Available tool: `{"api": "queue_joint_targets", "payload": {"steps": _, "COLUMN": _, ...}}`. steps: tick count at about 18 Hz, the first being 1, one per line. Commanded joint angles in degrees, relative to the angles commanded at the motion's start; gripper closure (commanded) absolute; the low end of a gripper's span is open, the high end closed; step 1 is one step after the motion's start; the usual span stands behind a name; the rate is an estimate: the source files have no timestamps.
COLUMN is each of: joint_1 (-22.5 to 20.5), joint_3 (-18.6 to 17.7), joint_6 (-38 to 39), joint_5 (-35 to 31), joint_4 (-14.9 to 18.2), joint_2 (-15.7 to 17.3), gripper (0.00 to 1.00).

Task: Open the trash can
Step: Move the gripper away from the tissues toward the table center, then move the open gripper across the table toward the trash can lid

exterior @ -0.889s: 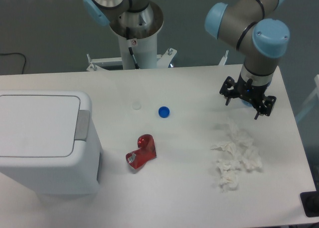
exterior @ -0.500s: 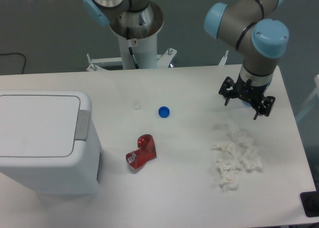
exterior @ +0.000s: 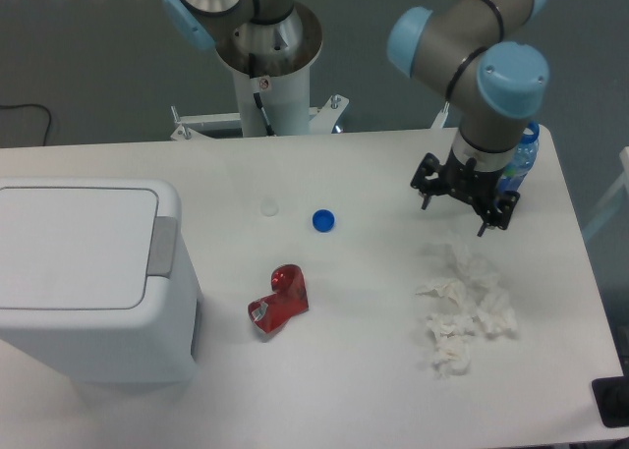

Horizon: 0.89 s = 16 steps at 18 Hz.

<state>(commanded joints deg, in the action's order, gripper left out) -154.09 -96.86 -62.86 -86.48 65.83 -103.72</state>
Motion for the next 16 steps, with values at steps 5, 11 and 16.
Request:
{"api": "queue_joint_targets", "payload": {"steps": 5, "joint_1": 6.3, "joint_3": 2.9, "joint_6": 11.5, "joint_5": 0.5, "joint_4": 0.8, "joint_2": 1.2, "gripper": 0.0}}
{"api": "queue_joint_targets", "payload": {"steps": 11, "joint_1": 11.5, "joint_3": 7.2, "joint_6": 22.5, "joint_5": 3.5, "joint_4": 0.7, "joint_2": 2.0, "gripper": 0.0}}
{"api": "queue_joint_targets", "payload": {"steps": 16, "joint_1": 13.5, "joint_3": 8.2, "joint_6": 31.6, "joint_5": 9.7, "joint_4": 0.7, "joint_2": 4.0, "gripper": 0.0}}
